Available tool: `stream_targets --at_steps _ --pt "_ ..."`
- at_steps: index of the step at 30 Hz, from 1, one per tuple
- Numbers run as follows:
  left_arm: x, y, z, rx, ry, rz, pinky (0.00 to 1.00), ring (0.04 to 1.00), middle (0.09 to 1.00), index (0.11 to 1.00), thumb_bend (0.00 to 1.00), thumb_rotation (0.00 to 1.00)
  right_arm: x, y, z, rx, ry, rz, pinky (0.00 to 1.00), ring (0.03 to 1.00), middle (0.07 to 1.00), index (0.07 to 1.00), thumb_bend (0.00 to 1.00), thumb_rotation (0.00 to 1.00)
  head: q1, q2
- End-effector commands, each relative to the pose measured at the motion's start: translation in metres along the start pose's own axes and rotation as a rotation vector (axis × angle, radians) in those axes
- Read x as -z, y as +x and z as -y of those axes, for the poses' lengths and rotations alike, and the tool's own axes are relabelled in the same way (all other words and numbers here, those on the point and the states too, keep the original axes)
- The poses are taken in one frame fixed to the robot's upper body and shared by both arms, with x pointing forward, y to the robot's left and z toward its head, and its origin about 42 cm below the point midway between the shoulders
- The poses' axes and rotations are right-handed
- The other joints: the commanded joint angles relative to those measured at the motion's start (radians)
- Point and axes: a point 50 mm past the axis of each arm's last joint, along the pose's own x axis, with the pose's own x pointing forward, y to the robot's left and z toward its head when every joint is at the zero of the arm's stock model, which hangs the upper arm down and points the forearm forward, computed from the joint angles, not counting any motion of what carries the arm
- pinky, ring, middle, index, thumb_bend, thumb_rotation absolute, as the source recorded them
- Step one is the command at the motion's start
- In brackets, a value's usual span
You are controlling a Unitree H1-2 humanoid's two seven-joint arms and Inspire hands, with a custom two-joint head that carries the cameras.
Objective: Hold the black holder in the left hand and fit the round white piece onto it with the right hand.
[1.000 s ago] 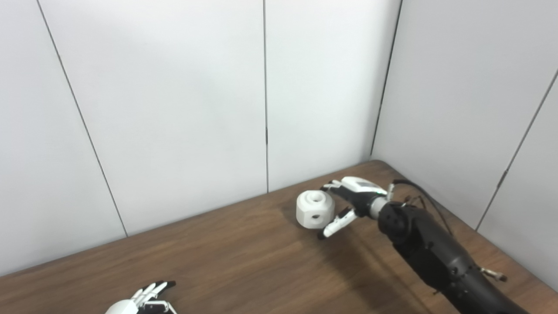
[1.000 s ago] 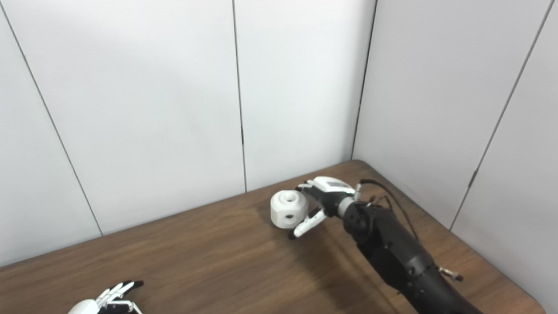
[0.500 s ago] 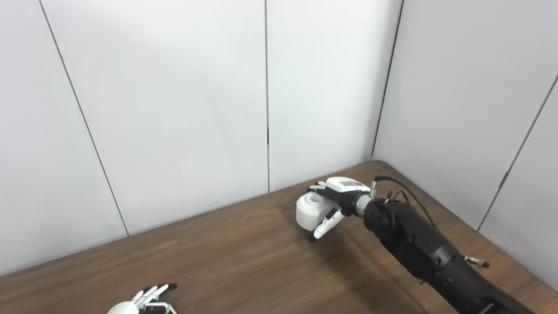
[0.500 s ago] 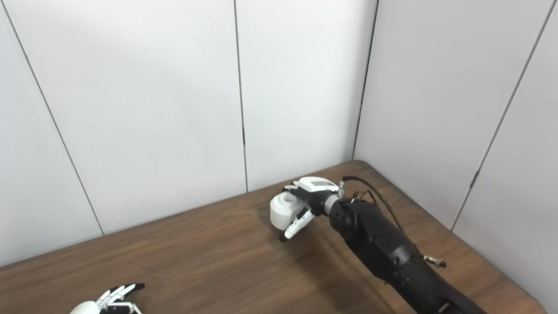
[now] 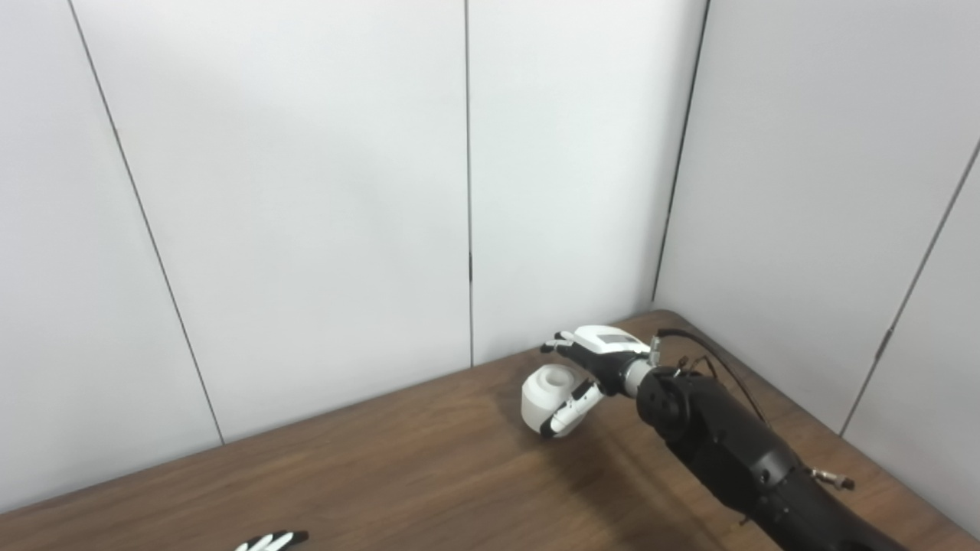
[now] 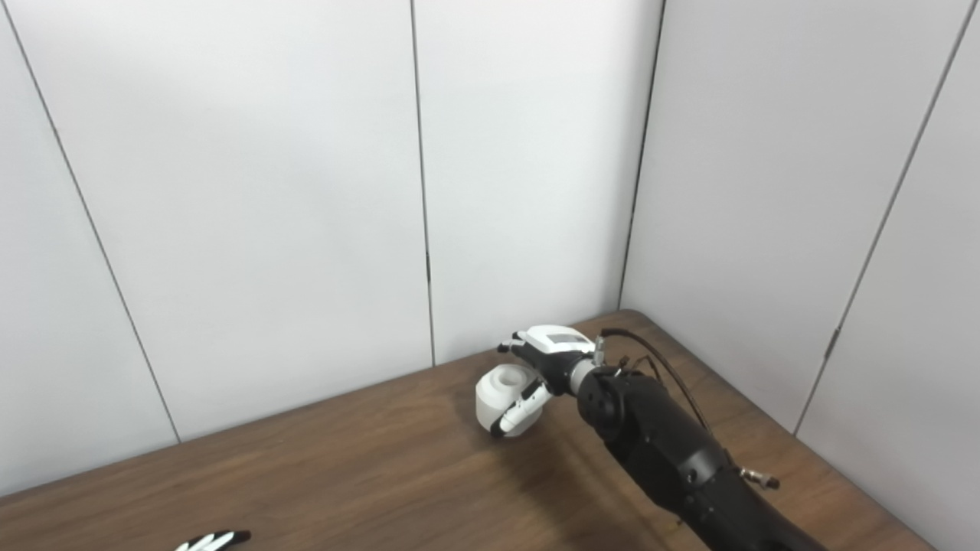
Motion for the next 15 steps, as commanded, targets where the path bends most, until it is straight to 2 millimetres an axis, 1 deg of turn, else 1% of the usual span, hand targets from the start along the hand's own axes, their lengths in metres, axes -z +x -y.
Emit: stream_targets --at_steps 1,5,9,12,15 --pt "-0.003 -0.002 -0.005 0.007 0.036 0.022 1.00 0.967 0.930 0.480 0.51 0.04 0.001 0.001 0.042 0.113 -0.025 0.019 0.92 1.000 1.000 0.909 0.96 0.49 -0.001 0.001" --pt "-0.003 -0.001 -0.004 0.004 0.029 0.023 1.00 0.967 0.929 0.480 0.51 0.04 0.003 -0.004 0.048 0.117 -0.025 0.024 0.93 1.000 1.000 0.913 0.96 0.48 0.002 -0.002" --pt "-0.004 -0.001 -0.002 0.007 0.031 0.020 1.00 0.966 0.929 0.480 0.51 0.04 0.010 -0.010 0.055 0.124 -0.032 0.038 0.94 1.000 1.000 0.912 0.97 0.47 0.010 -0.007" --pt "-0.005 -0.001 -0.001 0.010 0.033 0.019 1.00 0.968 0.931 0.481 0.51 0.04 0.015 -0.016 0.066 0.125 -0.063 0.048 0.95 1.000 1.000 0.911 0.98 0.48 0.016 -0.008" --pt "-0.006 -0.001 -0.001 0.015 0.031 0.013 1.00 0.970 0.934 0.481 0.51 0.04 0.018 -0.022 0.077 0.121 -0.093 0.061 0.93 1.000 1.000 0.911 0.99 0.48 0.018 -0.008"
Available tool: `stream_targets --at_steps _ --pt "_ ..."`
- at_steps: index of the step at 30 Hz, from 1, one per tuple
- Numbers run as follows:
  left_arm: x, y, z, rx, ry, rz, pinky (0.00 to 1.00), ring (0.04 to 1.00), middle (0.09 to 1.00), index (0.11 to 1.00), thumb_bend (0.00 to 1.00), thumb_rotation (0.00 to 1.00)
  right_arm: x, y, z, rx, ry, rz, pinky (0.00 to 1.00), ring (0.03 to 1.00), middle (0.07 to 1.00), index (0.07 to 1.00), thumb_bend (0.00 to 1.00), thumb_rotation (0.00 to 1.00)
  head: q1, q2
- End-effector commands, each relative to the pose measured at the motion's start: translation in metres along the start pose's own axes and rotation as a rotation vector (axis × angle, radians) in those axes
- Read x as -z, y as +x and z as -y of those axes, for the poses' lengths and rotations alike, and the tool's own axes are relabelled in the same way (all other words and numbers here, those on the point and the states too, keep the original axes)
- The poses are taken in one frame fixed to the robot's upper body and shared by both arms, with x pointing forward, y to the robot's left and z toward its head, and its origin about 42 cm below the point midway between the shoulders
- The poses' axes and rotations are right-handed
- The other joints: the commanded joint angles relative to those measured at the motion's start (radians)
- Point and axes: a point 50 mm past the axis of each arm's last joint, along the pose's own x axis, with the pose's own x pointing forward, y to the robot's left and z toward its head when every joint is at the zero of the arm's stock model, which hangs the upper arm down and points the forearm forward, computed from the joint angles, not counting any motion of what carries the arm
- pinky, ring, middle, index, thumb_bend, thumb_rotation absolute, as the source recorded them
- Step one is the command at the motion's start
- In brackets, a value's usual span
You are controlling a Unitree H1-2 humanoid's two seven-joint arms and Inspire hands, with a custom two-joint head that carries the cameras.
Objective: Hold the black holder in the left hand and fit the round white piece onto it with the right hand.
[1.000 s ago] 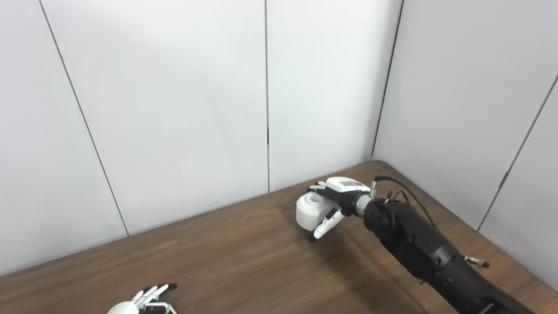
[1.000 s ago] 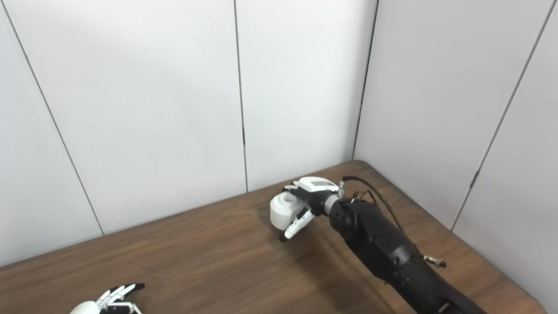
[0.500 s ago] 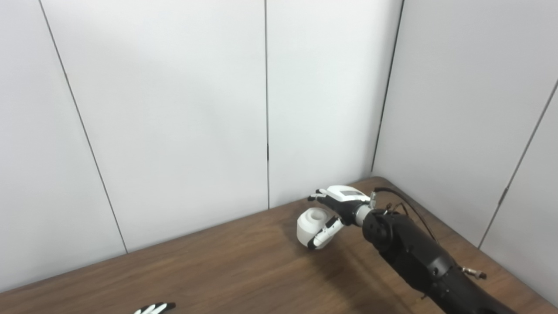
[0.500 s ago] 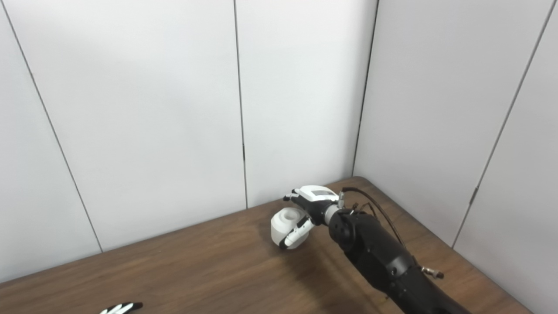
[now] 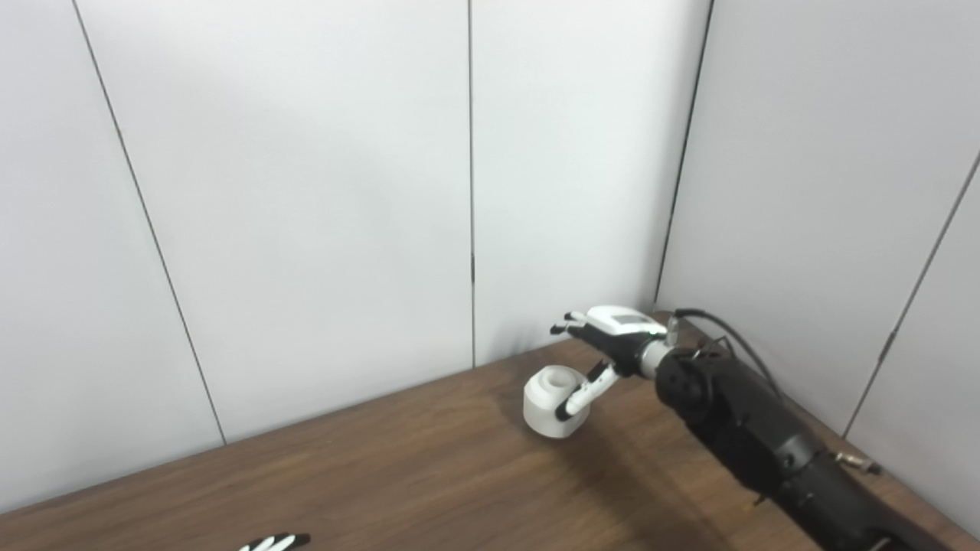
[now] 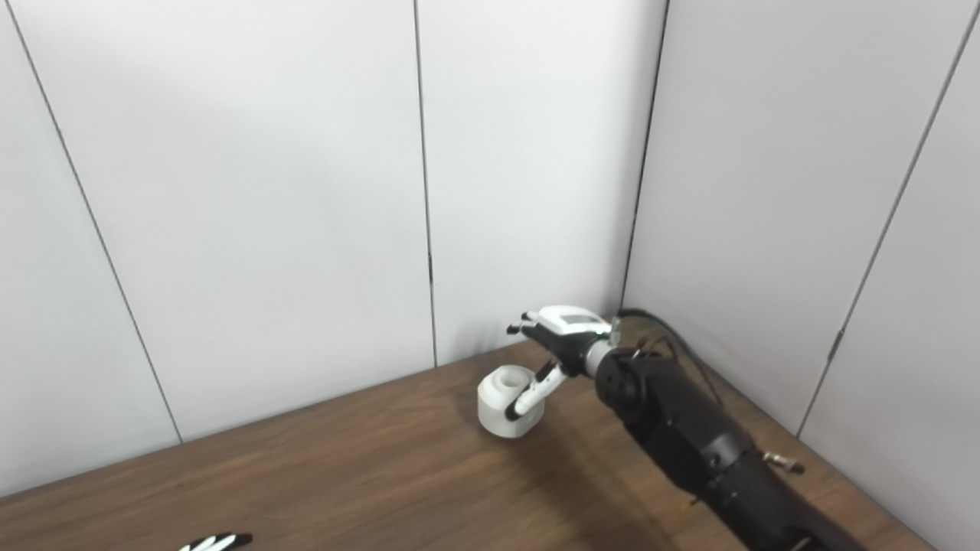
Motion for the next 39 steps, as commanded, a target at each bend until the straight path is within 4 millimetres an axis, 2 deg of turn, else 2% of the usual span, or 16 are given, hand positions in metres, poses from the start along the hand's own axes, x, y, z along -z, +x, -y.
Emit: stream_targets --at_steps 1,6,14,32,39 --pt "-0.004 -0.001 -0.003 0.016 0.032 0.010 1.00 0.970 0.935 0.481 0.51 0.04 0.000 -0.006 0.044 0.083 -0.042 0.045 0.94 1.000 1.000 0.913 1.00 0.49 -0.001 0.001" --pt "-0.004 0.000 0.000 0.018 0.027 0.012 1.00 0.966 0.932 0.481 0.51 0.04 0.002 -0.012 0.062 0.054 -0.105 0.066 0.97 1.000 1.000 0.914 1.00 0.45 0.009 -0.009" --pt "-0.007 0.000 0.005 0.025 0.021 0.014 1.00 0.961 0.932 0.481 0.51 0.04 -0.008 -0.009 0.080 -0.019 -0.287 0.129 0.96 1.000 1.000 0.913 1.00 0.41 0.023 -0.016" --pt "-0.009 -0.005 0.009 0.022 0.016 0.008 1.00 0.961 0.935 0.481 0.51 0.04 -0.040 0.007 0.078 -0.063 -0.613 0.289 0.97 1.000 1.000 0.909 1.00 0.41 0.039 -0.003" --pt "-0.009 -0.009 0.009 0.015 0.014 0.011 1.00 0.965 0.935 0.481 0.51 0.04 -0.050 0.007 0.076 -0.058 -0.722 0.363 0.95 1.000 1.000 0.886 1.00 0.39 0.032 0.003"
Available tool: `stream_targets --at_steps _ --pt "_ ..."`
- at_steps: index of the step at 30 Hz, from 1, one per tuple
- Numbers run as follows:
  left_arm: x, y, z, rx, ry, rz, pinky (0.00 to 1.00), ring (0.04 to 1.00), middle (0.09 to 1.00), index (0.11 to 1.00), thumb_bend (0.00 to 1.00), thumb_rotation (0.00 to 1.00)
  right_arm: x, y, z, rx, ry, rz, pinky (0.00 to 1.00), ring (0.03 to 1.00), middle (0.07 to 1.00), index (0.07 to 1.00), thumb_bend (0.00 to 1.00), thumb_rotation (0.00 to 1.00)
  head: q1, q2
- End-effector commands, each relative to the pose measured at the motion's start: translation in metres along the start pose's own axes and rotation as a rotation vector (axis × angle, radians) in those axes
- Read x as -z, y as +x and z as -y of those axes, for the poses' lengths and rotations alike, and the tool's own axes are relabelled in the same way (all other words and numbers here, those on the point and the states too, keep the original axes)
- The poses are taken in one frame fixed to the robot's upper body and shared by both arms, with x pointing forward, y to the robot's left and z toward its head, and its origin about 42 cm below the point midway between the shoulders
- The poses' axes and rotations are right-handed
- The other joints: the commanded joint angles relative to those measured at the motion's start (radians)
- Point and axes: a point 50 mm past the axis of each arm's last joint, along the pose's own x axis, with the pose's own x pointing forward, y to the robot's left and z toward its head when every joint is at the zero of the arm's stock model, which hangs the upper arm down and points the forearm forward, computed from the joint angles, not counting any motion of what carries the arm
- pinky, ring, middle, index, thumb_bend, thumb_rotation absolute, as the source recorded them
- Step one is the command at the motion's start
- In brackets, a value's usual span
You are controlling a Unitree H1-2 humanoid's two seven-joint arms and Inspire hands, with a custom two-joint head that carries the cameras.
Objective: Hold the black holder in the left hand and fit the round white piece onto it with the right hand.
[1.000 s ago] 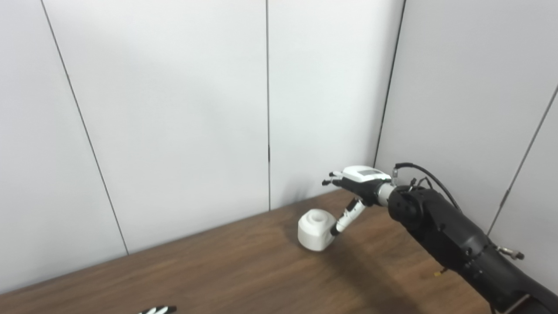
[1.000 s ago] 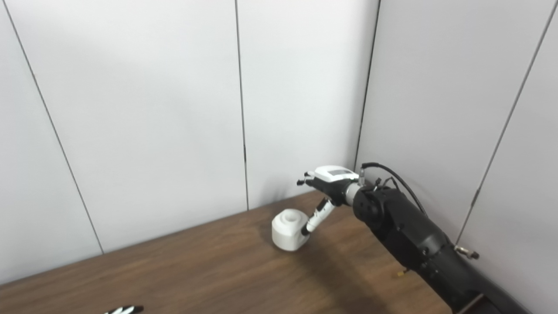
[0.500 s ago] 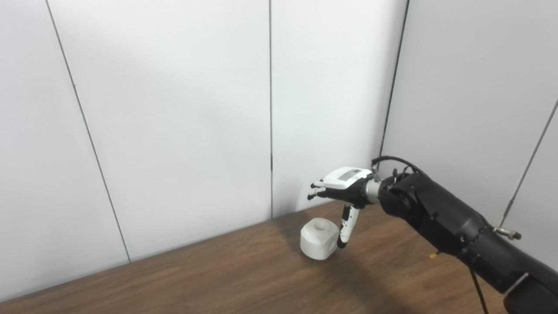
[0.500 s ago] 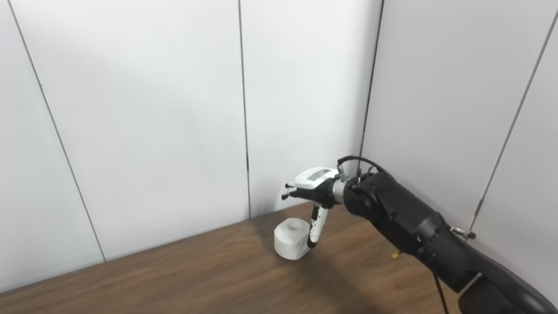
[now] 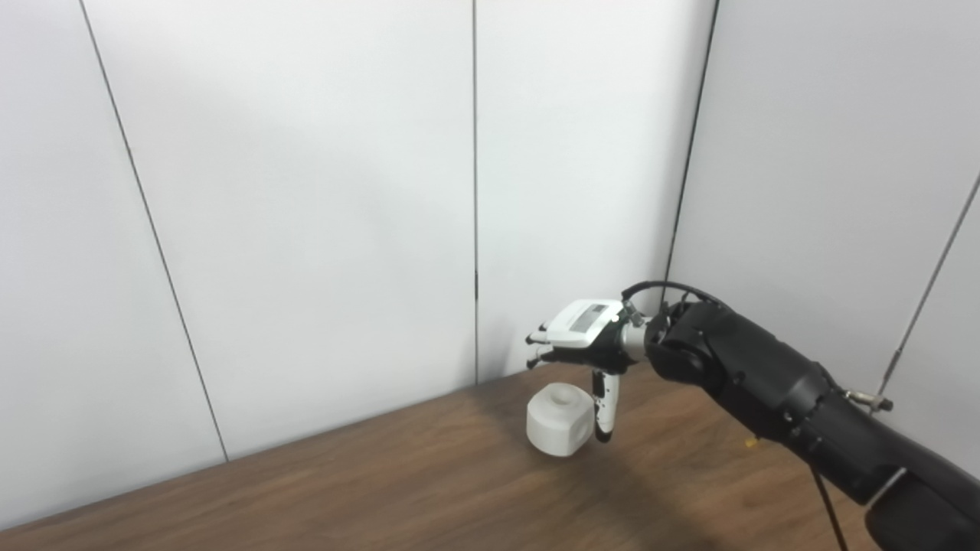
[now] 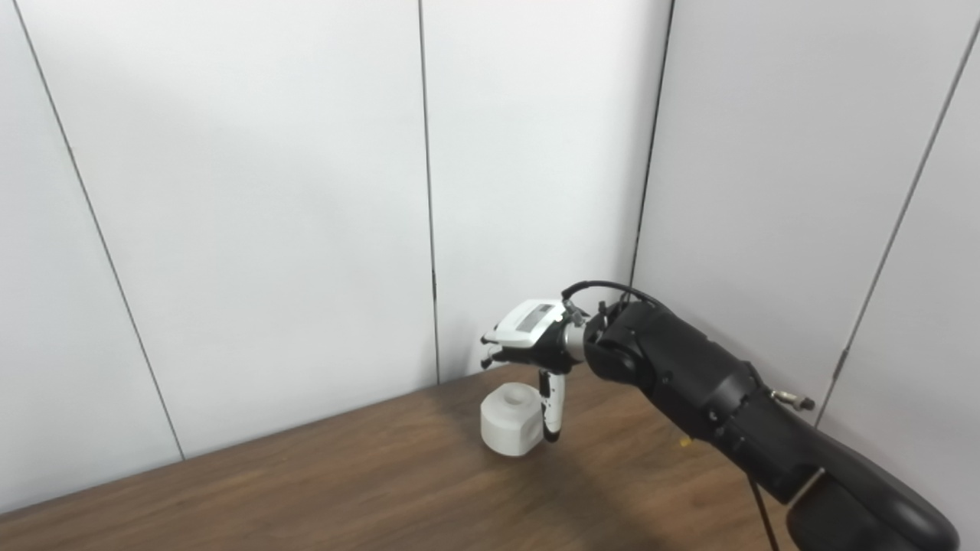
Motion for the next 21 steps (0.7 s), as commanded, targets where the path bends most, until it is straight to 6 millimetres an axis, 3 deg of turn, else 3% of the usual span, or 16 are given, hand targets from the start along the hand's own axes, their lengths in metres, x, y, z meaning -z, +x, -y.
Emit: stream_targets --at_steps 1,12,21 --pt "-0.002 -0.004 0.001 0.023 0.032 0.017 1.00 0.966 0.935 0.481 0.51 0.04 0.014 -0.011 0.034 0.088 -0.093 -0.016 0.95 1.000 1.000 0.884 1.00 0.39 -0.001 0.002" --pt "-0.004 -0.007 0.003 0.022 0.014 0.028 1.00 0.970 0.939 0.481 0.51 0.04 0.008 -0.003 0.039 0.145 -0.220 0.025 0.91 0.984 0.961 0.843 1.00 0.31 0.000 0.008" --pt "-0.006 -0.010 0.001 0.021 0.016 0.036 1.00 0.971 0.939 0.481 0.51 0.04 0.008 0.001 0.040 0.176 -0.221 0.005 0.89 0.973 0.951 0.827 0.93 0.28 -0.007 0.012"
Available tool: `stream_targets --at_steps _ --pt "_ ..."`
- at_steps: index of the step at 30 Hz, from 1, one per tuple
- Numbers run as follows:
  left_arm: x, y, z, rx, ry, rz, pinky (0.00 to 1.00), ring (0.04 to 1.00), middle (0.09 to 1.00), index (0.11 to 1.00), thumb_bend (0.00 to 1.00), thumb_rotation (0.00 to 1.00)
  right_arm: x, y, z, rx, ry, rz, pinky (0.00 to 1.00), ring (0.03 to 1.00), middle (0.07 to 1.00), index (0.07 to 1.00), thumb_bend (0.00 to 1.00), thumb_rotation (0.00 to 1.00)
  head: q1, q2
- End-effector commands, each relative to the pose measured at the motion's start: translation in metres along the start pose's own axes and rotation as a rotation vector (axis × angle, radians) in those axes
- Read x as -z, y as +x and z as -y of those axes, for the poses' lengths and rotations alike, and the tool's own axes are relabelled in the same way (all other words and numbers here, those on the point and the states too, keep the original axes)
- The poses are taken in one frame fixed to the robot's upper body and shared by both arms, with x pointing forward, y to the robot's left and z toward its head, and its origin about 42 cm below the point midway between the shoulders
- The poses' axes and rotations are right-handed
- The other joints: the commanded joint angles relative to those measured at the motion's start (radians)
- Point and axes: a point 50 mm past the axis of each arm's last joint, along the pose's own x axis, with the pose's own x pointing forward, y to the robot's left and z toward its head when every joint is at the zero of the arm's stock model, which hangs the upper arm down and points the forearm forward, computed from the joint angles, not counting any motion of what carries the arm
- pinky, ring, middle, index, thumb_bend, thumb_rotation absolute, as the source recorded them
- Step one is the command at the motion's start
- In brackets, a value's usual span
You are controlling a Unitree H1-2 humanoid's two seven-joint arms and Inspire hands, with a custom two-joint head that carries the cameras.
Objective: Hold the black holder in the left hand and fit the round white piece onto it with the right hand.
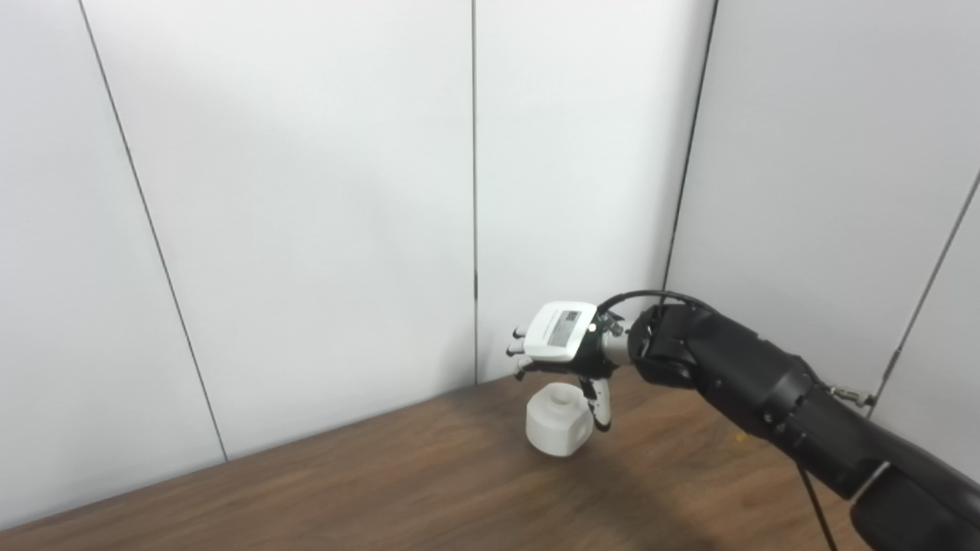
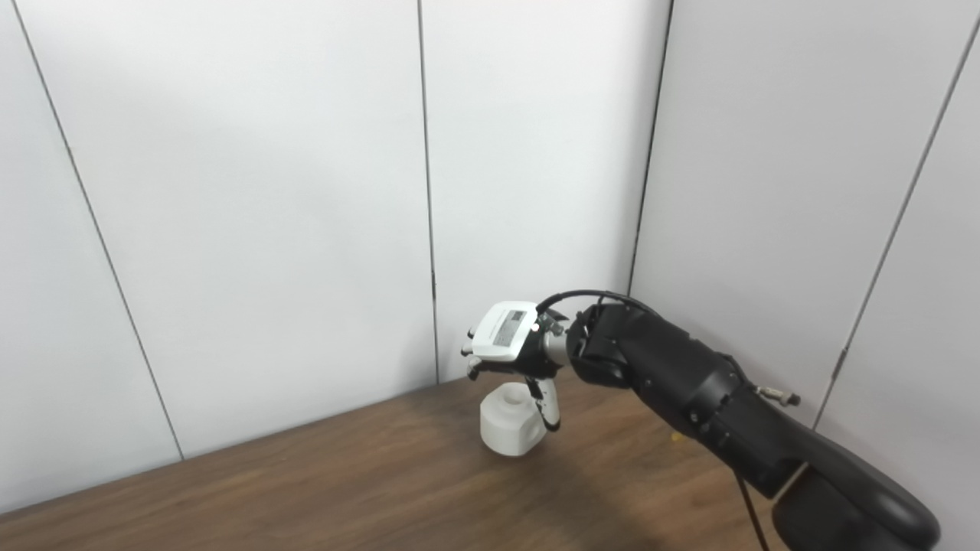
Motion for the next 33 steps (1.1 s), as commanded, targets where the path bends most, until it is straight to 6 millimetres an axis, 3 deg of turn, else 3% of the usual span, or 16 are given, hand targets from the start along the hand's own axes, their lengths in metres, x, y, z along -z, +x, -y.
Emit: stream_targets --at_steps 1,25,29,33 --pt "-0.002 -0.004 -0.003 0.017 0.025 0.028 1.00 0.971 0.940 0.481 0.51 0.04 0.026 -0.010 0.025 0.084 -0.036 -0.069 0.89 0.976 0.953 0.827 0.93 0.28 -0.001 0.001" --pt "-0.003 -0.008 -0.006 0.013 0.008 0.035 1.00 0.974 0.942 0.481 0.51 0.04 0.044 -0.019 0.003 0.053 -0.034 -0.152 0.86 0.956 0.934 0.823 0.96 0.27 -0.003 0.015" --pt "-0.003 -0.008 -0.006 0.011 0.011 0.037 1.00 0.974 0.942 0.481 0.51 0.04 0.044 -0.020 0.000 0.074 -0.026 -0.149 0.85 0.943 0.921 0.763 0.93 0.25 0.001 0.016" --pt "-0.003 -0.008 -0.006 0.007 0.009 0.032 1.00 0.973 0.942 0.481 0.51 0.04 0.044 -0.020 -0.002 0.101 -0.018 -0.136 0.83 0.927 0.902 0.643 0.85 0.23 0.003 0.018"
